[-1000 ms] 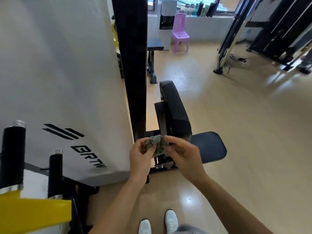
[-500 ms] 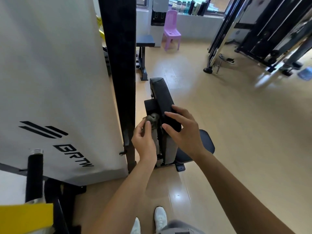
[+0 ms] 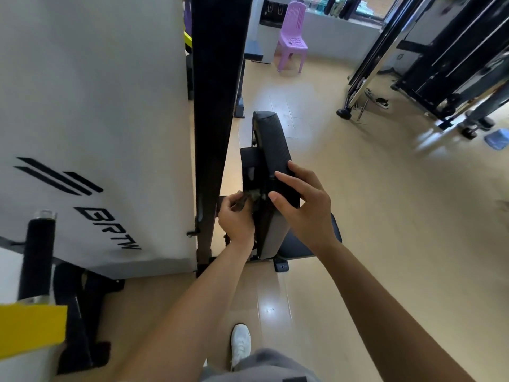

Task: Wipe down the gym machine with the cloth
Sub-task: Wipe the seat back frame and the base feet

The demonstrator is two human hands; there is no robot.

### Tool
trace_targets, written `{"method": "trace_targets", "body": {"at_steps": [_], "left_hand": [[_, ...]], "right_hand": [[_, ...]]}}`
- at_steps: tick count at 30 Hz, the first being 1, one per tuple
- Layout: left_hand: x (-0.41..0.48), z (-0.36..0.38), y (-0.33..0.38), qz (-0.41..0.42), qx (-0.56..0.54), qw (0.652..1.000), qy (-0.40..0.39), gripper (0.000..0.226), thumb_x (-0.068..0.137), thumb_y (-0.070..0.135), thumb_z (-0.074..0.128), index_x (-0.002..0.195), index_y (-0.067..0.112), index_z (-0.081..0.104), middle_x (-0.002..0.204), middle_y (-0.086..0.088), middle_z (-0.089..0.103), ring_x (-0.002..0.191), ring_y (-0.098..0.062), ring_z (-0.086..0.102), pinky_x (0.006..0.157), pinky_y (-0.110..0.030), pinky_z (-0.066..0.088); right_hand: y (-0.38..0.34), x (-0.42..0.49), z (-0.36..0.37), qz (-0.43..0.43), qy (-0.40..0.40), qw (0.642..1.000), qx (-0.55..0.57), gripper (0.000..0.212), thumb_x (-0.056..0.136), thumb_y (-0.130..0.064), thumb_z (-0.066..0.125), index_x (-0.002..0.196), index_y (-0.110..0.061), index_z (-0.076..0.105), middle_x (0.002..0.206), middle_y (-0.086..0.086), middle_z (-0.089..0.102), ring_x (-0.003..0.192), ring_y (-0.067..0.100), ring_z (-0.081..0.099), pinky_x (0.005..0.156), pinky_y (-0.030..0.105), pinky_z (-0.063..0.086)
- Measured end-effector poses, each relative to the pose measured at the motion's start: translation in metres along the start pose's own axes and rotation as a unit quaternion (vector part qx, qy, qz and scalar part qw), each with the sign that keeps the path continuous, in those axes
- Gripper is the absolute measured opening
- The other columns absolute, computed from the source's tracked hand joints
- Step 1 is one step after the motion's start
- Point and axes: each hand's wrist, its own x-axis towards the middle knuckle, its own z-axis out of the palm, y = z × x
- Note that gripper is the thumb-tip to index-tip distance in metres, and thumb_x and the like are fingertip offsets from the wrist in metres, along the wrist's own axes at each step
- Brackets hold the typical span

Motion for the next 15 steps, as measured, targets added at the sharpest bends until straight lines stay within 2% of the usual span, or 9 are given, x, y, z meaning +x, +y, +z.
{"method": "trace_targets", "body": {"at_steps": [7,12,14,15], "left_hand": [[0.015,-0.015,-0.027,0.011,0.102,0.993,-0.054,0.029,0.084,0.028,0.081,0.110,0.019,0.070,0.101,0.009,0.072,0.098,-0.011,0.069,0.087,-0.033,0.059],[0.019,-0.021,-0.026,0.043,0.208,0.975,-0.070,0.022,0.089,0.033,0.076,0.107,0.023,0.069,0.095,0.008,0.071,0.091,-0.016,0.069,0.068,-0.024,0.051],[0.017,-0.022,-0.024,0.052,0.206,0.975,-0.069,0.021,0.090,0.036,0.074,0.105,0.022,0.068,0.092,0.010,0.070,0.090,-0.016,0.069,0.069,-0.027,0.054],[0.015,-0.022,-0.023,0.054,0.195,0.977,-0.069,0.021,0.090,0.039,0.074,0.103,0.023,0.067,0.090,0.011,0.070,0.089,-0.016,0.069,0.072,-0.033,0.057]], "right_hand": [[0.000,-0.001,0.001,0.001,0.005,1.000,0.014,0.040,0.084,-0.023,0.080,0.123,-0.020,0.072,0.138,-0.001,0.058,0.131,0.014,0.053,0.101,0.045,0.053],[0.001,-0.002,0.001,0.005,0.000,1.000,0.019,0.040,0.085,-0.023,0.079,0.124,-0.019,0.072,0.139,-0.001,0.057,0.132,0.014,0.052,0.101,0.043,0.053],[0.002,-0.002,0.001,0.004,-0.001,1.000,0.022,0.040,0.086,-0.023,0.079,0.125,-0.019,0.071,0.139,-0.001,0.057,0.132,0.015,0.052,0.102,0.044,0.053],[0.002,-0.002,0.002,0.004,-0.002,1.000,0.022,0.040,0.086,-0.024,0.079,0.125,-0.019,0.071,0.139,-0.001,0.056,0.132,0.015,0.052,0.102,0.044,0.053]]}}
